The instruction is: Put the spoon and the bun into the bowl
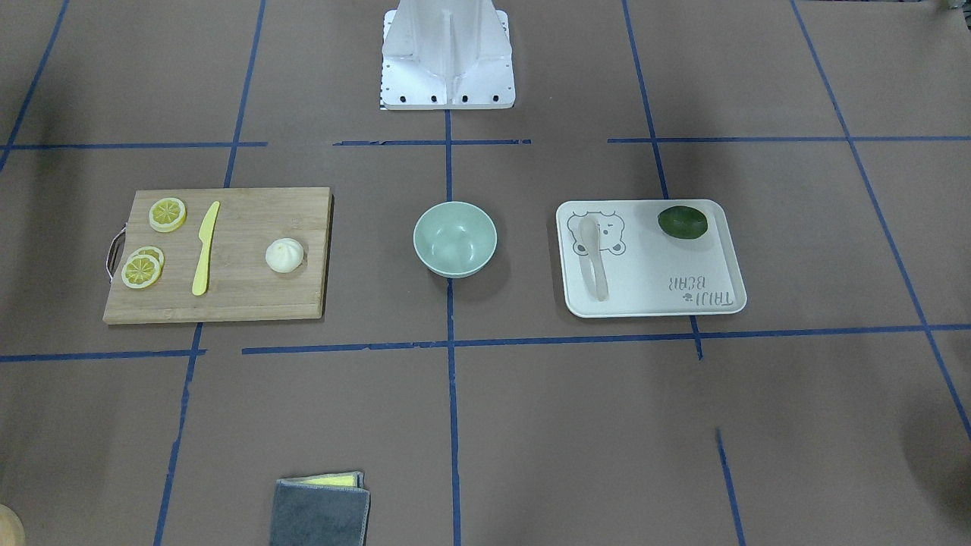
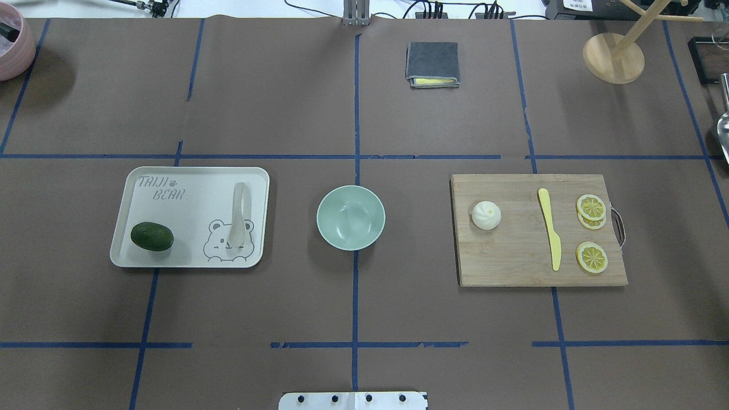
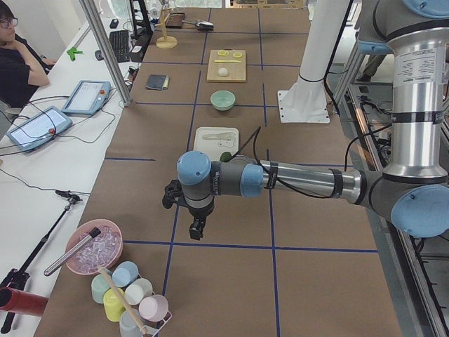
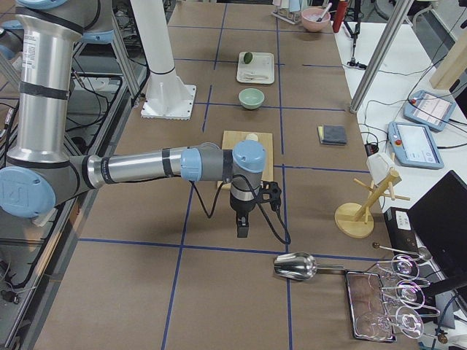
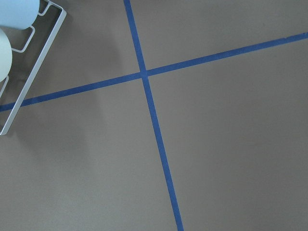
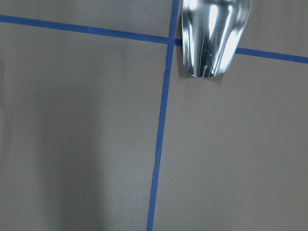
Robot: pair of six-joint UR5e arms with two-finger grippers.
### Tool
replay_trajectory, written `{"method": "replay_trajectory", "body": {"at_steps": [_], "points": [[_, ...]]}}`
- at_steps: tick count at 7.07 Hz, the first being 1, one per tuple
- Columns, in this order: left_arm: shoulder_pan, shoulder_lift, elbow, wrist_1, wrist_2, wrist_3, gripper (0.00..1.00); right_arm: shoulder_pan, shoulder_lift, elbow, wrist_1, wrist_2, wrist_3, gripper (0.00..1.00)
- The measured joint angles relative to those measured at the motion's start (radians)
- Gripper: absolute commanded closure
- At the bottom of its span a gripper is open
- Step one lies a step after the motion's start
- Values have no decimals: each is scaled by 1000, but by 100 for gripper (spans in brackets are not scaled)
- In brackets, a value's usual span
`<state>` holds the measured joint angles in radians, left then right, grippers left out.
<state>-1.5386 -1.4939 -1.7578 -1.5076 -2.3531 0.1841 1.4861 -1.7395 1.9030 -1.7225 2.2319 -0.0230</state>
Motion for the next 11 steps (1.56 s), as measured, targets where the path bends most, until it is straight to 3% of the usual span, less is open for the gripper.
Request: {"method": "replay_trajectory", "body": {"at_steps": [3,5,6,8,10,11], "points": [[0,-3,-26,-1,6,0,0,-8,6,0,0,-1,0,0],[3,-5,-39,-52,9,-3,0,-15,75,-2,0,-4,3,0],[6,-10,-45,-120,8,-5,0,-20,129,-6,1,-7,5,0],[12,-51,-34,-372,3,-8,0,-32,215,-11,0,-5,8,0],[66,-110,4,-642,-15,-38,0,-37,232,-15,7,2,11,0],[127,-144,6,-695,-34,-147,0,-37,234,-18,15,7,12,0]]}}
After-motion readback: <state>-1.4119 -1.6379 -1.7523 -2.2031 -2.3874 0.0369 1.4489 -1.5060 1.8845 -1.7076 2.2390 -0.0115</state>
